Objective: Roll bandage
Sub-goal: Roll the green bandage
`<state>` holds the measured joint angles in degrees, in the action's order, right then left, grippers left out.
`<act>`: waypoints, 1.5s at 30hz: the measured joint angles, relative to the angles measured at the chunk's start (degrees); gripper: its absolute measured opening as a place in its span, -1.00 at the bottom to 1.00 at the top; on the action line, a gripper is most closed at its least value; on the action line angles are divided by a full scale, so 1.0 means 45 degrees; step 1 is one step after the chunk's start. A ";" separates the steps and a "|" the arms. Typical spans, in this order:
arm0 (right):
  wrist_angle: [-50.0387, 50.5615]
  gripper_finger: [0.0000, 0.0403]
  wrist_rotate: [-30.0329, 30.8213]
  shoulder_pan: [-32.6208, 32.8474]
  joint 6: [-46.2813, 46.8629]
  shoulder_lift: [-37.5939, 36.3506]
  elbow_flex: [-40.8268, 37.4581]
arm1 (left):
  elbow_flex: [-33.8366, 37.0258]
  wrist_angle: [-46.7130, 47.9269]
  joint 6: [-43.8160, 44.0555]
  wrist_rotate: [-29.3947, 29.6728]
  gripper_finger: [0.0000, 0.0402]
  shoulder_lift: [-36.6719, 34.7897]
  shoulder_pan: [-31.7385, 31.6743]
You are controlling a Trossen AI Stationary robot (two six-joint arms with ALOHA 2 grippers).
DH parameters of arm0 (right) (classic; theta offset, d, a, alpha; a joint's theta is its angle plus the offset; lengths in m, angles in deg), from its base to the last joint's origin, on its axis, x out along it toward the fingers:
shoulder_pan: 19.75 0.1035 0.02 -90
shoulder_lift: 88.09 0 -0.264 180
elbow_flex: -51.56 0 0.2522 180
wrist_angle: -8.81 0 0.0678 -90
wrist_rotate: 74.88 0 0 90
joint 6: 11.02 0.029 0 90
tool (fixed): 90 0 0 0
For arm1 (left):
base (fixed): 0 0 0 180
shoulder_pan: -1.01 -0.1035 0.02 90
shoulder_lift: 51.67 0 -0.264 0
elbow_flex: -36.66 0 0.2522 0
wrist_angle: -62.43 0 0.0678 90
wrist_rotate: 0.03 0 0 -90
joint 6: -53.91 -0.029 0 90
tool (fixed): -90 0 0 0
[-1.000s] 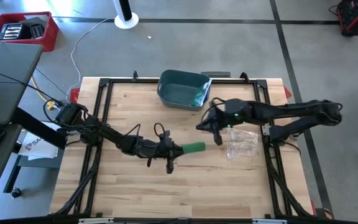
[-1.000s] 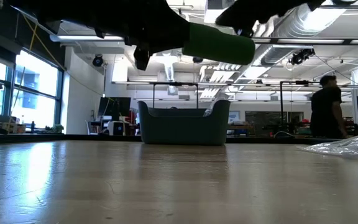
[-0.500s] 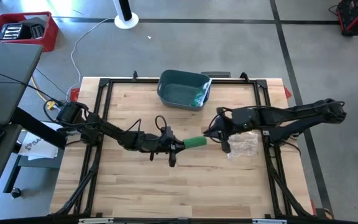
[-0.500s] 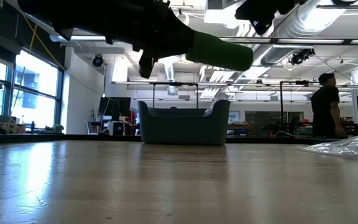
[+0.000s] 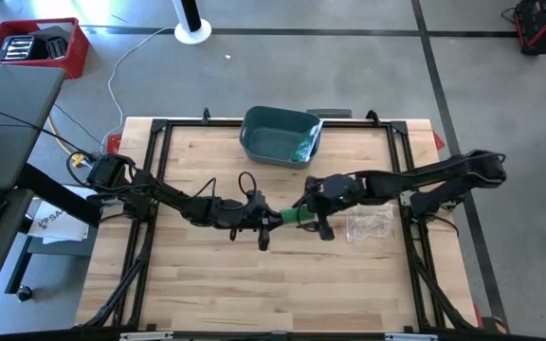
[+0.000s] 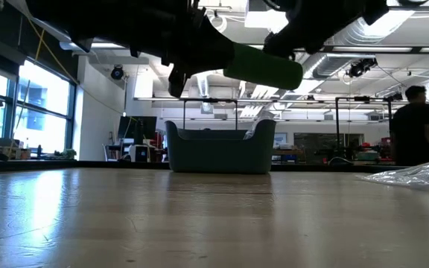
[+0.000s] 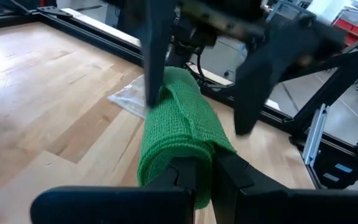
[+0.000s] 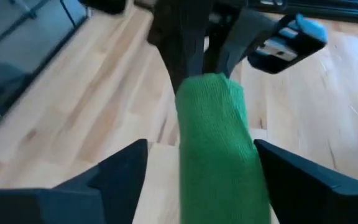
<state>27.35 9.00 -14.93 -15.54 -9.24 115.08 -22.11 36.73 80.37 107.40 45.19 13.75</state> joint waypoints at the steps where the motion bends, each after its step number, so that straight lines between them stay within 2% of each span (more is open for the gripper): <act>1: -0.0180 0.42 -0.0004 0.0007 -0.0234 0.0224 0.0000 | 0.0000 0.0028 0.0000 0.0000 -0.93 0.0000 0.0003; 4: -0.0501 0.44 0.0016 0.0093 -0.0932 0.0731 0.0000 | -0.0002 0.0220 -0.0006 0.0000 -0.93 0.0000 0.0003; 8: -0.0717 0.37 0.0234 0.0112 -0.0825 0.1015 0.0000 | -0.0002 0.0209 -0.0091 0.0002 -0.93 0.0000 0.0003; 15: -0.0558 0.05 0.0288 0.0092 -0.0731 0.1023 0.0000 | 0.0000 0.0162 -0.0473 0.0024 -0.92 0.0000 0.0008; 20: -0.0106 -0.23 0.0313 0.0092 -0.0447 0.1019 0.0013 | -0.0005 0.0335 -0.0503 0.0077 -0.80 -0.0012 0.0008; 25: 0.0490 -0.44 0.0307 0.0087 -0.0286 0.0973 0.0015 | -0.0005 0.2431 -0.1098 0.0219 -0.68 -0.0832 0.0018; 28: 0.1014 -0.48 0.0059 0.0076 -0.0219 0.0944 0.0015 | -0.0005 0.4597 -0.1469 0.0643 -0.64 -0.1681 0.0003; 30: 0.1136 -0.48 -0.0574 -0.0100 -0.0099 0.1114 0.0010 | -0.0005 0.6318 -0.1344 0.1304 -0.64 -0.2309 0.0008; 34: -0.0402 -0.48 -0.1467 -0.0784 -0.0326 0.2268 0.0010 | -0.0005 0.8817 -0.0682 0.2588 -0.64 -0.3513 0.0065; 39: -0.4339 -0.49 -0.3330 -0.1834 -0.0671 0.5057 0.0097 | -0.0005 1.0740 -0.0243 0.3442 -0.63 -0.4783 0.0391; 43: -0.4366 -0.49 -0.3088 -0.2360 -0.1073 0.7108 0.1436 | -0.0005 1.1598 0.0014 0.4262 -0.63 -0.5339 0.0706; 45: -0.3809 -0.46 -0.3450 -0.2520 -0.1196 0.7765 0.2319 | -0.0005 1.1805 0.0108 0.4643 -0.63 -0.5353 0.0805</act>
<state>10.21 -6.52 -26.27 -20.92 25.70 125.51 -22.14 89.86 80.86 128.29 21.10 17.37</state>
